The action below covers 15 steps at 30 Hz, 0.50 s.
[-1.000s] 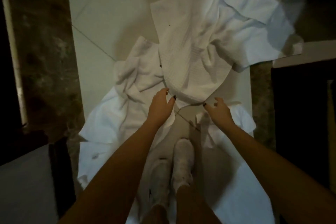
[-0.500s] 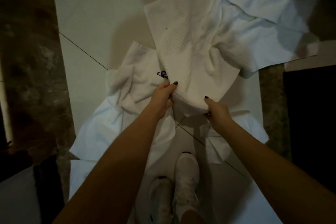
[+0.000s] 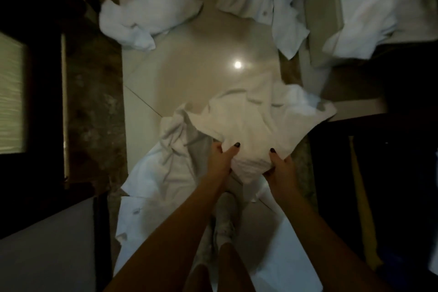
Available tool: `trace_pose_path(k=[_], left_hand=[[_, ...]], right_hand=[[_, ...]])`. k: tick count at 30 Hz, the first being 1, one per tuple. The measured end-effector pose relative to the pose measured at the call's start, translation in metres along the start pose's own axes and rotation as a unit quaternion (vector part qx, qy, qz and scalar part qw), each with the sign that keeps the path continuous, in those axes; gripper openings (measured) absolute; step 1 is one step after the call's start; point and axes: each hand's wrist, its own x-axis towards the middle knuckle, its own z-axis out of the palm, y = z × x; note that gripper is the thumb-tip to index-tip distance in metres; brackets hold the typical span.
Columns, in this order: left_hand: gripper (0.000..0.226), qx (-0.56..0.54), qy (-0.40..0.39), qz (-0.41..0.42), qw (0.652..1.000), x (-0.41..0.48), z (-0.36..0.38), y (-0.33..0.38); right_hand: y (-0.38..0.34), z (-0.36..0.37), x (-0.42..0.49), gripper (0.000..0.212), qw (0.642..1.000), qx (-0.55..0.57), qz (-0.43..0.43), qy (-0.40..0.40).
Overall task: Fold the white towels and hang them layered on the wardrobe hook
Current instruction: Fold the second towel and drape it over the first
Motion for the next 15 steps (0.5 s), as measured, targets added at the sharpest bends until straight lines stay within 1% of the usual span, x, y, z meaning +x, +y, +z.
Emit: trace_pose_path(k=[2, 3, 5, 6, 8, 9, 10, 11, 12, 13, 14, 15], left_hand=[[0.019, 0.059, 0.002, 0.028, 0.998, -0.036, 0.011, 0.032], [0.017, 0.083, 0.001, 0.043, 0.996, -0.054, 0.017, 0.051], [0.022, 0.098, -0.015, 0.061, 0.993, -0.090, 0.028, 0.089], [0.025, 0.094, -0.028, 0.071, 0.993, -0.109, 0.032, 0.108], [0.027, 0.081, -0.048, 0.090, 0.991, -0.151, 0.041, 0.148], [0.027, 0.071, -0.058, 0.097, 0.991, -0.173, 0.045, 0.168], [0.027, 0.055, -0.064, 0.106, 0.991, -0.193, 0.049, 0.187], [0.029, 0.040, -0.064, 0.113, 0.991, -0.216, 0.052, 0.206], [0.030, 0.027, -0.059, 0.124, 0.990, -0.238, 0.055, 0.226], [0.026, 0.015, -0.058, 0.139, 0.988, -0.260, 0.058, 0.247], [0.019, 0.002, -0.063, 0.162, 0.985, -0.280, 0.060, 0.265], [0.017, -0.006, -0.075, 0.183, 0.980, -0.299, 0.061, 0.284]], right_hand=[[-0.037, 0.001, -0.037, 0.046, 0.998, 0.021, 0.002, -0.061], [-0.057, 0.003, -0.056, 0.047, 0.996, 0.023, -0.004, -0.087], [-0.095, 0.010, -0.095, 0.050, 0.991, 0.021, -0.014, -0.129], [-0.113, 0.014, -0.116, 0.051, 0.990, 0.020, -0.019, -0.137], [-0.149, 0.023, -0.160, 0.052, 0.994, 0.015, -0.038, -0.105], [-0.167, 0.025, -0.182, 0.053, 0.995, 0.004, -0.070, -0.071], [-0.187, 0.026, -0.204, 0.057, 0.992, -0.016, -0.120, -0.044], [-0.206, 0.024, -0.228, 0.060, 0.983, -0.041, -0.178, -0.033], [-0.226, 0.021, -0.251, 0.058, 0.971, -0.059, -0.228, -0.032], [-0.246, 0.018, -0.274, 0.050, 0.961, -0.073, -0.264, -0.036], [-0.265, 0.015, -0.296, 0.034, 0.950, -0.091, -0.294, -0.044], [-0.283, 0.012, -0.318, 0.020, 0.939, -0.112, -0.321, -0.052]])
